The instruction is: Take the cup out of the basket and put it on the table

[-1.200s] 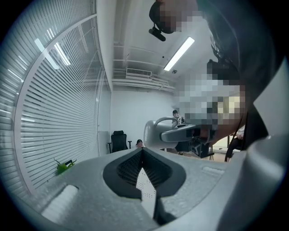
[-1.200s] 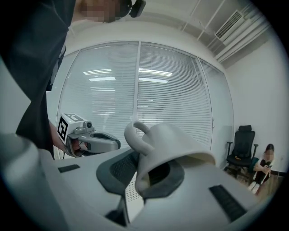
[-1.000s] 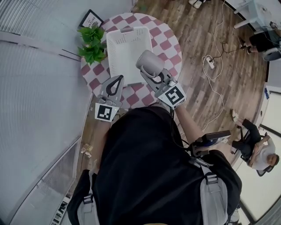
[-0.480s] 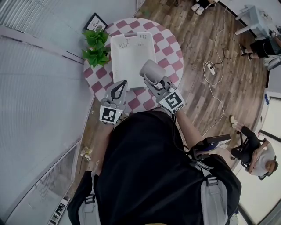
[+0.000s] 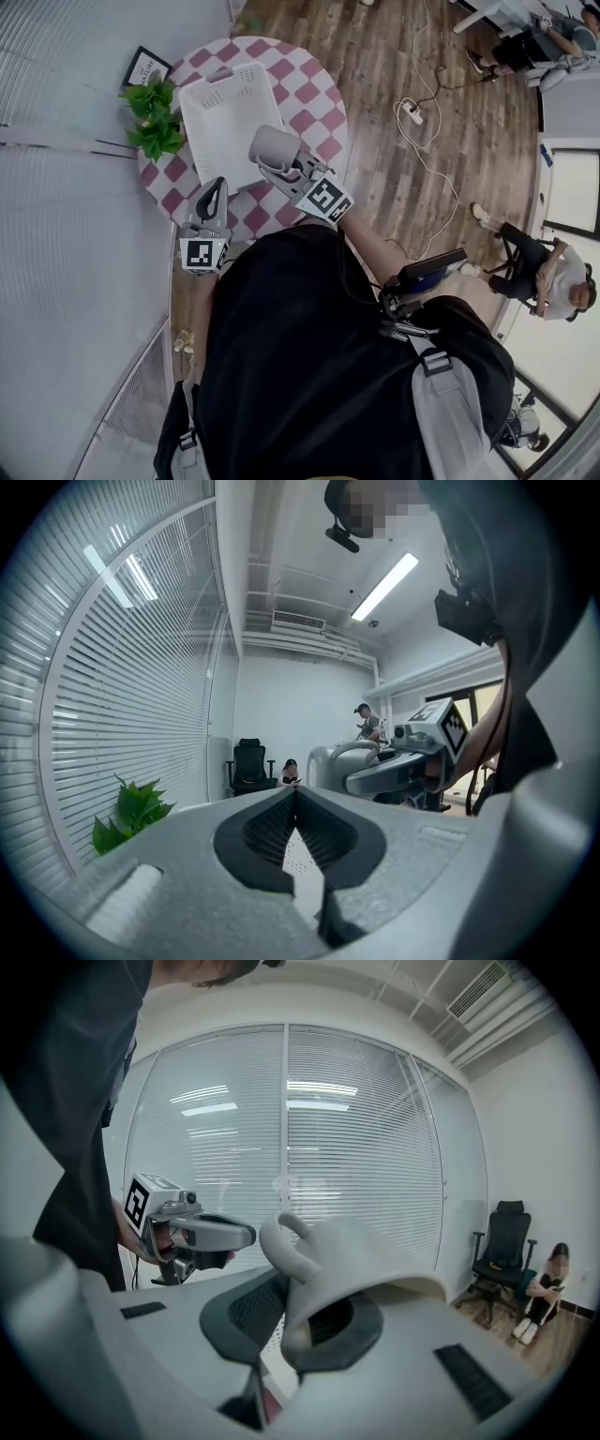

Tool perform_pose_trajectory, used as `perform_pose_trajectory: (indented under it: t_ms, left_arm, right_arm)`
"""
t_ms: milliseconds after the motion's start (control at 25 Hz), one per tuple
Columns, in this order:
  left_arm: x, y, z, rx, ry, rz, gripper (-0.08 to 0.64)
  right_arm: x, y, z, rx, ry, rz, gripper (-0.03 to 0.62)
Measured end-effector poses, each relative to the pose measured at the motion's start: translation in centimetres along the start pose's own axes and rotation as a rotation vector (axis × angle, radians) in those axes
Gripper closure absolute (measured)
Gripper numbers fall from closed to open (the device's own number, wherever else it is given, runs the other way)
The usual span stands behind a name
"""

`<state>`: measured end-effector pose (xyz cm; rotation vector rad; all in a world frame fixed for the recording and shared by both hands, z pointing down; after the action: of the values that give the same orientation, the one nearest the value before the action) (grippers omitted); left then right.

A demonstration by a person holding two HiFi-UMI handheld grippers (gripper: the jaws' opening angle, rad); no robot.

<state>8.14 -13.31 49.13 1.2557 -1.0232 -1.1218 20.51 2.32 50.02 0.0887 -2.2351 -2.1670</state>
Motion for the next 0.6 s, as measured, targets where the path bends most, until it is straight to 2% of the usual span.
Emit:
perform_pose_trajectory:
  t_ms: [240, 600]
  left_arm:
    - [-0.3, 0.9, 0.3, 0.011, 0.023, 0.007, 0.555]
    - [-0.2, 0.3, 0.4, 0.007, 0.018, 0.001, 0.555]
  right_arm:
    - [0.6, 0.6, 0.3, 0.014, 0.006, 0.018, 0.549]
    - [0.7, 1.2, 0.4, 0.029, 0.0, 0.017, 0.549]
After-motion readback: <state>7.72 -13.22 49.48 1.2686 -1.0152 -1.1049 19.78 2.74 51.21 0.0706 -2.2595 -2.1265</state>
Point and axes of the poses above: the fingertips, and each gripper's own axes: z backward along the fingers, x to its left, y out of its underside, the point moved 8 cm from there along z, backward along the fingers, and after that the axes turned 12 degrees about -x, right-handed, at the moved point
